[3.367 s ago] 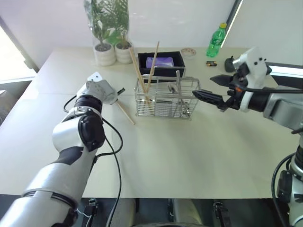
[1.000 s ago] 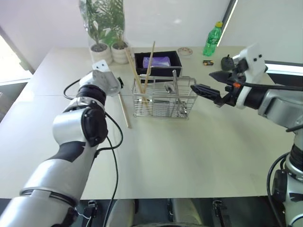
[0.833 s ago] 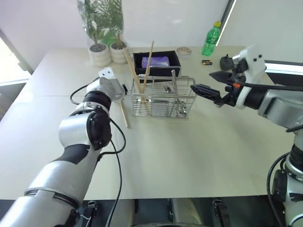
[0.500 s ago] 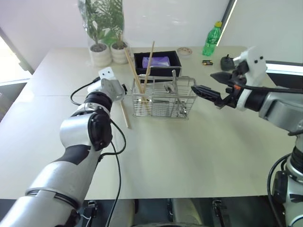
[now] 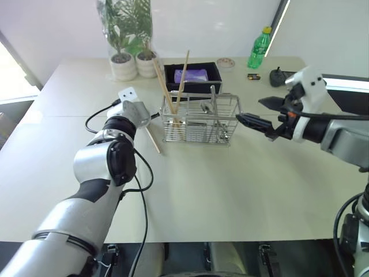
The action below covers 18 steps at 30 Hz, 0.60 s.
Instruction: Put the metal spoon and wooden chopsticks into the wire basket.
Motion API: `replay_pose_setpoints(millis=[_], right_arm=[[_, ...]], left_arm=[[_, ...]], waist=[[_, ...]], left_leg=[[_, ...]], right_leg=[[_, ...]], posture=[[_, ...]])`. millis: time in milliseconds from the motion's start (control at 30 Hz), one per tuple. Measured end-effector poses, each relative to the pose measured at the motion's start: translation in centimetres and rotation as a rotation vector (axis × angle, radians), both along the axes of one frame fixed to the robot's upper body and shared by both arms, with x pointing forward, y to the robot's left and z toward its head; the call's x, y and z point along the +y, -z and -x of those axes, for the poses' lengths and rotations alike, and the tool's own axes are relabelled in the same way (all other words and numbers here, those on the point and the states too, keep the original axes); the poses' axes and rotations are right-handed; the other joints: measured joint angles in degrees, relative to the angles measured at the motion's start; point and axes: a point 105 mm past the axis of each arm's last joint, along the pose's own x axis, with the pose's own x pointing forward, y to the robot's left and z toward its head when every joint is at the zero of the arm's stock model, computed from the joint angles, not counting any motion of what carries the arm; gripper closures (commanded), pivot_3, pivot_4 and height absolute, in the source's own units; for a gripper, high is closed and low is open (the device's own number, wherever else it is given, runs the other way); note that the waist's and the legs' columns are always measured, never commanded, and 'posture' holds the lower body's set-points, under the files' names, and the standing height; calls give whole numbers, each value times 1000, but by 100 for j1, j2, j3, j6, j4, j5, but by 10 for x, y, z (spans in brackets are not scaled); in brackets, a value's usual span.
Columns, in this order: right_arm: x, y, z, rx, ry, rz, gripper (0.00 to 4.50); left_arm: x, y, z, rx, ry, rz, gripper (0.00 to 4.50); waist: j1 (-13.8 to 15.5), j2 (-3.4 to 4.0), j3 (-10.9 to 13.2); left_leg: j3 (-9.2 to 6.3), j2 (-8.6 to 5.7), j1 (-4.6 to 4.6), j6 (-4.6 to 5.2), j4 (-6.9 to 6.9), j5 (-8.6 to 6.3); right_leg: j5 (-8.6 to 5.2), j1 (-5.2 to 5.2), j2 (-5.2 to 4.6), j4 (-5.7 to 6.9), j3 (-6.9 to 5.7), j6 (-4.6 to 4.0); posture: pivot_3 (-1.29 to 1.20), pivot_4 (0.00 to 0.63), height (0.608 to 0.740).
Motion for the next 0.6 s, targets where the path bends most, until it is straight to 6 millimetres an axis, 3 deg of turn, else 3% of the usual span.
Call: replay_pose_setpoints(millis=[600], right_arm=[[-2, 0, 2, 4, -18, 27, 0]], left_arm=[[0, -4, -2, -15, -1, 36, 4473]], waist=[[-1, -1, 0]], left_leg=[[0, 0, 0, 0, 0, 0]], right_leg=[[0, 0, 0, 0, 0, 0]], posture=[[0, 150, 716]])
